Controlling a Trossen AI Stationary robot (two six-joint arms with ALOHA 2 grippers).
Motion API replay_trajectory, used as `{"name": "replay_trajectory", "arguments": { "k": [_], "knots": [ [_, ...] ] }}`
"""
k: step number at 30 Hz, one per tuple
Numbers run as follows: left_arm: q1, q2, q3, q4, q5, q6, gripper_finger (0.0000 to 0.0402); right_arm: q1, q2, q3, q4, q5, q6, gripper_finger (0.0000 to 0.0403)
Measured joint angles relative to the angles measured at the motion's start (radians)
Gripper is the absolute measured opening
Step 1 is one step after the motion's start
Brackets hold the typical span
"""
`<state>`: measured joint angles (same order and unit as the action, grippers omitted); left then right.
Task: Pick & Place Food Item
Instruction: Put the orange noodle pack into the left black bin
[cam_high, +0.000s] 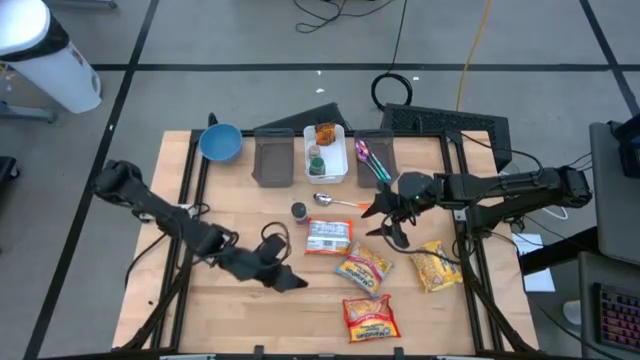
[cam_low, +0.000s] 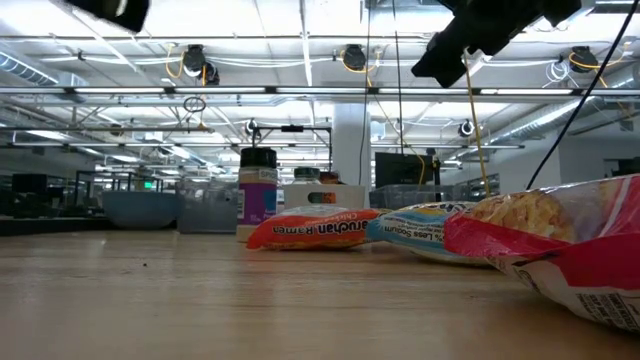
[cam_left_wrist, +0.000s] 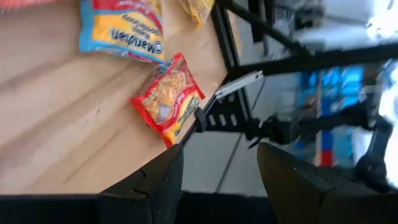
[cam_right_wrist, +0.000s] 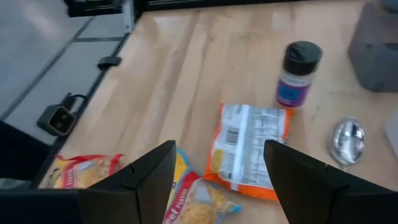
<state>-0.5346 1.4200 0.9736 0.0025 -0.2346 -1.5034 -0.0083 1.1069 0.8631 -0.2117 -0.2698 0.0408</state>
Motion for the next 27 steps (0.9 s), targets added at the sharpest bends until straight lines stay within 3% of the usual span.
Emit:
{"name": "replay_trajectory", "arguments": {
  "k": [4, 10, 14, 20, 27],
  "knots": [
    [-0.063, 0.000, -0.125, 0.162, -0.142, -0.152, 0.0214, 0.004, -0.005, 0.000, 0.000, 0.000, -0.003, 0.0238],
    [-0.116, 0.015, -0.220, 0.183, -0.298, -0.478, 0.0214, 0.004, -0.006, 0.000, 0.013, 0.004, -0.005, 0.0238],
    [-0.099, 0.081, -0.217, 0.183, -0.313, -0.591, 0.0214, 0.003, -0.006, 0.000, 0.013, 0.008, -0.020, 0.0238],
    [-0.042, 0.201, -0.212, 0.241, -0.213, -0.722, 0.0214, 0.003, -0.006, 0.000, 0.013, 0.009, -0.029, 0.0238],
    [0.004, 0.264, -0.211, 0.292, -0.326, -0.810, 0.0214, 0.001, -0.006, 0.000, 0.014, 0.011, -0.047, 0.0238]
  ]
}}
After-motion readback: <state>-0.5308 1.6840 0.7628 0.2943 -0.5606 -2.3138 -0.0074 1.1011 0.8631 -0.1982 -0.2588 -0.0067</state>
